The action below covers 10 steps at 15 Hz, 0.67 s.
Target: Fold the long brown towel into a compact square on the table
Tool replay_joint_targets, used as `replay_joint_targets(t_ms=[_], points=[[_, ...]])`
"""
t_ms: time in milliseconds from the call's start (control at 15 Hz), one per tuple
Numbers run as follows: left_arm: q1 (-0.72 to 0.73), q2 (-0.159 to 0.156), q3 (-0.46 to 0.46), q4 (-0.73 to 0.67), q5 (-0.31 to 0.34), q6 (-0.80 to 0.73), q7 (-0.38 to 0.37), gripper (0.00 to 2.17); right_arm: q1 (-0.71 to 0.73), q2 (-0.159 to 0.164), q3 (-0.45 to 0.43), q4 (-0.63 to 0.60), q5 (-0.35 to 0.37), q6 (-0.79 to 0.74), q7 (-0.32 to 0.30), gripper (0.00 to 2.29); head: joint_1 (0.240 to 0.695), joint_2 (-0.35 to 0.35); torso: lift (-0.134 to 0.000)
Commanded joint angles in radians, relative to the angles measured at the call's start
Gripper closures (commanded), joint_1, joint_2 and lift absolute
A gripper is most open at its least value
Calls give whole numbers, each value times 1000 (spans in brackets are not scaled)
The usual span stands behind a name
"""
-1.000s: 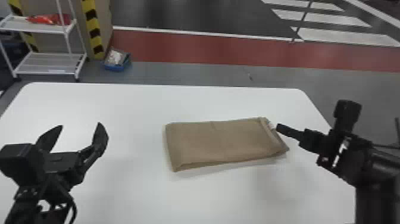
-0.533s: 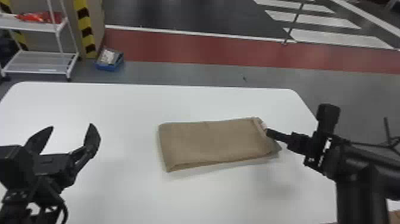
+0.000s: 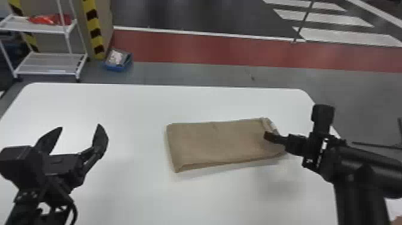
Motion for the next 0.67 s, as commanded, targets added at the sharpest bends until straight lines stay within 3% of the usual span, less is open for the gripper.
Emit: replay_joint_targets(t_ms=[0, 267, 467, 600], points=[[1, 1, 2, -1, 0, 0, -1, 87, 0, 0, 3, 5, 9, 1, 0, 235, 695, -162, -123], [1, 0, 0, -1, 0, 0, -3, 87, 8, 0, -6, 5, 6, 1, 14, 775, 695, -161, -123], [1, 0, 0, -1, 0, 0, -1, 87, 12, -1, -12, 4, -6, -2, 17, 1379, 695, -162, -123], [4, 1, 2, -1, 0, 0, -1, 87, 20, 0, -20, -7, -13, -11, 17, 1538, 695, -163, -123]])
